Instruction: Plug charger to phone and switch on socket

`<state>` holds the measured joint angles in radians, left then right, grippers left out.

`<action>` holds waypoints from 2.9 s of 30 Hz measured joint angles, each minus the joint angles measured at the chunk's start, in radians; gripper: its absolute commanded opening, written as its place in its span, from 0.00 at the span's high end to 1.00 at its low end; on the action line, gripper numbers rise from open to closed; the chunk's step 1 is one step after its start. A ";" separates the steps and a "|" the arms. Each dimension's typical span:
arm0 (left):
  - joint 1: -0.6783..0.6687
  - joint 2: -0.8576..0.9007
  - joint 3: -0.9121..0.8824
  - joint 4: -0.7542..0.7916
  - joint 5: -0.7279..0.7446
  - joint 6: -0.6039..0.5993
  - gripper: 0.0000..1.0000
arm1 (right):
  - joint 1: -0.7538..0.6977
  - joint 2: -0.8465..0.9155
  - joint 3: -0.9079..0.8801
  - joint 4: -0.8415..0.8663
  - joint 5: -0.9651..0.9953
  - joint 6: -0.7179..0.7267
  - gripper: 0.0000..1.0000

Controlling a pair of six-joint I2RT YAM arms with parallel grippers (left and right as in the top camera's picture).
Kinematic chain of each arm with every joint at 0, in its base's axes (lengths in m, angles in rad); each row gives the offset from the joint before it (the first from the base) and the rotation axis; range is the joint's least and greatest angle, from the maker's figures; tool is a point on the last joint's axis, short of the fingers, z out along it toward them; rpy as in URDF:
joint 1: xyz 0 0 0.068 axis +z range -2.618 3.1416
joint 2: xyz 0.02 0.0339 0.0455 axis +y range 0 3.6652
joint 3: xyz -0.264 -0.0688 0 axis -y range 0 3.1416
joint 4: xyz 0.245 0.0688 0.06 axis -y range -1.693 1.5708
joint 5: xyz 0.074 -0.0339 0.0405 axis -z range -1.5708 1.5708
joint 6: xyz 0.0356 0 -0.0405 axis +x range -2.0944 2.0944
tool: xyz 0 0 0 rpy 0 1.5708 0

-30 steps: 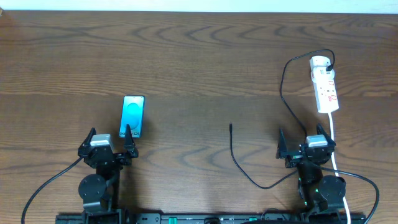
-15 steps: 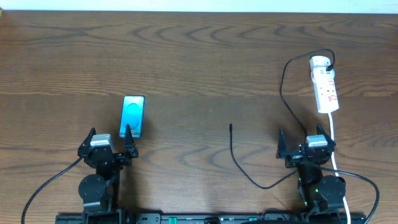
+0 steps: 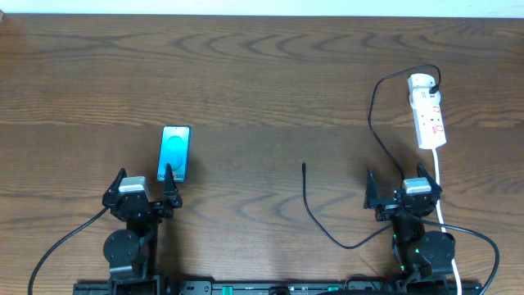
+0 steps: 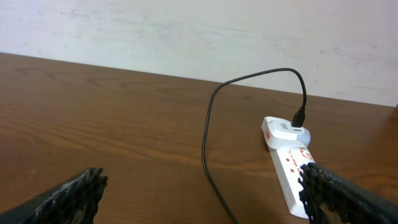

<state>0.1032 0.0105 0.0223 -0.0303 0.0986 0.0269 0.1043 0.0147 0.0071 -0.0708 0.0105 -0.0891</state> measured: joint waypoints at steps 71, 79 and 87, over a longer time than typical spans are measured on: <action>0.000 1.448 1.554 -1.035 0.037 0.040 0.08 | 0.000 0.003 0.000 0.001 0.000 -0.003 0.01; 0.000 1.828 1.798 -1.300 0.049 0.056 0.08 | 0.000 0.003 0.000 0.000 0.000 -0.003 0.01; 0.000 1.987 1.798 -1.336 0.079 0.057 0.65 | 0.000 0.003 0.000 0.000 0.000 -0.003 0.01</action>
<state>0.1032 1.9980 1.8202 -1.3659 0.1780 0.0837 0.1043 0.0174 0.0067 -0.0708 0.0109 -0.0917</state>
